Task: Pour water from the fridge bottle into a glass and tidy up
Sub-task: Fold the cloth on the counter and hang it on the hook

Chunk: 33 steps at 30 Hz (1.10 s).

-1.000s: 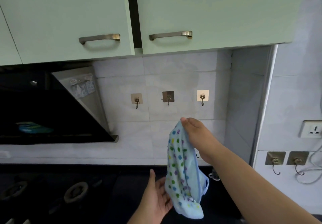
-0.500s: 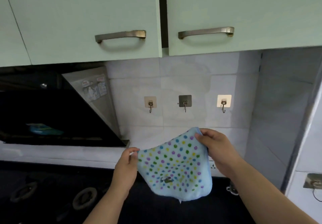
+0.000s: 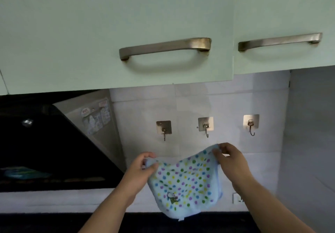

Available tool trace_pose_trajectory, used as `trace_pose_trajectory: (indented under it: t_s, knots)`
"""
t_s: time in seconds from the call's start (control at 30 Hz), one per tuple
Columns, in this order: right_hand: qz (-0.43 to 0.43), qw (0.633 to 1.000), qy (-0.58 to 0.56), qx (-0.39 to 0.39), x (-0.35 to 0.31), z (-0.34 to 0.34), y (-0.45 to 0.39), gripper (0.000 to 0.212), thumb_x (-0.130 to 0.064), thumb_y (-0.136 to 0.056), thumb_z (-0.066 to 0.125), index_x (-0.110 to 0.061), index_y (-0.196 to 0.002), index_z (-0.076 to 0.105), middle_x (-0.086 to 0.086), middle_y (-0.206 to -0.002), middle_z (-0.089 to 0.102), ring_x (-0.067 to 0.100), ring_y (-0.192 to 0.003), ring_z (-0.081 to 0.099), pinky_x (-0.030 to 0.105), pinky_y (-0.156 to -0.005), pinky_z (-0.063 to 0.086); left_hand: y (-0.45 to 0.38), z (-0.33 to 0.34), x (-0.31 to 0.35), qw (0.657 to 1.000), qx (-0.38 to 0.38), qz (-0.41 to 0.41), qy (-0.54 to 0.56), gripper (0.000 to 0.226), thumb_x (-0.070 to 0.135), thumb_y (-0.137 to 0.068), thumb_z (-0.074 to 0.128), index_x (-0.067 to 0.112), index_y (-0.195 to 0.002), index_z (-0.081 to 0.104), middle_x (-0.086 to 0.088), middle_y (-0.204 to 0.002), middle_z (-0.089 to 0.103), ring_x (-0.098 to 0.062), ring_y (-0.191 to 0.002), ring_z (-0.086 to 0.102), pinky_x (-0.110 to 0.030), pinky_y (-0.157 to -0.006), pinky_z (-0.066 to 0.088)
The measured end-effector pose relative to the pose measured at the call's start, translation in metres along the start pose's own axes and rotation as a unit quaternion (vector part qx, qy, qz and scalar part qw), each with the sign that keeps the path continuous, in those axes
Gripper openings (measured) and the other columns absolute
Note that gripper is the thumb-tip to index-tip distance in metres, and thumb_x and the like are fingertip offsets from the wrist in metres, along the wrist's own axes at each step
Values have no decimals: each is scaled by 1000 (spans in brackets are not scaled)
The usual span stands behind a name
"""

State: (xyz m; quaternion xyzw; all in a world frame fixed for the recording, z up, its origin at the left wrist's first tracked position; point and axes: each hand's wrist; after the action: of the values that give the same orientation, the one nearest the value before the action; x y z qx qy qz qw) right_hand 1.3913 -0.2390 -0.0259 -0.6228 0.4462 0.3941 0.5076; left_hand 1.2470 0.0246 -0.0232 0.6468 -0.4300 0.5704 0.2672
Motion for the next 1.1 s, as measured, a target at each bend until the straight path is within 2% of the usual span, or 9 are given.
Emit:
trace_pose_trajectory:
  t_s: [0.17,0.33,0.43,0.5,0.6,0.77,0.9,0.97,1.1]
  knots:
    - [8,1000,22,-1,3,34,-21,5,-26,-99,61,-22,-98,63,-3,-98,69,20,-93,67,43,-85,56,-37,-5,2,990,124,47,41,21,9,-102,61,19,-93,77,3,-93,79,-14,-91,75,-33,-80,61]
    - [-32,995,91,-6,-5,60,-53,11,-16,-100,53,-23,-103,44,0,-92,65,27,-80,66,40,-72,55,-75,-3,-2,988,142,61,-27,32,-2,-99,51,14,-81,74,1,-94,75,-14,-91,69,-32,-83,53]
    - [-110,975,189,-41,-7,76,-66,17,-3,-96,45,-18,-90,49,5,-85,62,31,-79,61,36,-69,48,-94,-1,-8,979,107,94,-146,34,1,-101,50,24,-97,75,4,-114,67,-15,-110,65,-33,-102,50]
    - [-155,951,246,-100,-6,88,-71,28,-2,-96,47,-26,-84,56,-2,-87,56,22,-81,57,16,-68,42,-104,0,-14,957,73,145,-239,32,2,-100,56,23,-117,73,4,-129,55,-12,-121,58,-27,-111,44]
    - [-188,931,273,-152,-4,102,-79,38,-4,-98,48,-27,-112,74,-6,-109,53,10,-92,58,6,-82,37,-118,3,-23,935,54,181,-300,55,0,-98,59,20,-150,54,2,-155,33,-8,-142,36,-13,-114,23]
    - [-215,916,324,-102,-10,124,-103,57,1,-94,49,-11,-150,50,7,-139,38,24,-110,60,19,-96,46,-155,1,-36,896,189,151,-373,88,-9,-91,53,25,-166,21,-7,-172,17,-26,-151,35,-35,-117,40]
    - [-140,863,452,-178,-7,142,-109,57,7,-89,53,0,-146,45,15,-146,29,32,-114,57,41,-99,54,-176,9,-44,876,114,74,-463,92,1,-93,50,19,-167,-1,-1,-174,-8,-25,-147,42,-32,-105,49]
    - [-121,846,476,-209,-6,150,-104,54,6,-91,53,5,-144,44,18,-148,25,32,-116,55,39,-101,51,-179,15,-48,871,96,50,-479,85,2,-95,52,13,-167,8,-4,-173,-1,-25,-147,42,-32,-108,47]
    - [-71,820,479,-304,15,157,-90,22,-3,-95,52,-5,-116,58,13,-140,43,29,-117,50,33,-100,45,-169,25,-68,883,-40,-9,-467,44,20,-102,46,13,-145,56,-11,-153,52,-27,-140,52,-27,-112,37]
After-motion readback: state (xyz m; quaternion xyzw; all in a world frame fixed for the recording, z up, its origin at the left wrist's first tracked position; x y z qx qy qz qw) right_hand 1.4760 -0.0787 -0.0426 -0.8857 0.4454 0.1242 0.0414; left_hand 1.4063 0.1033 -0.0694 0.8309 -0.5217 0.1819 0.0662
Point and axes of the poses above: each hand's wrist, its own y-axis away from the middle knuckle, its own z-axis out of the palm, x = y × z
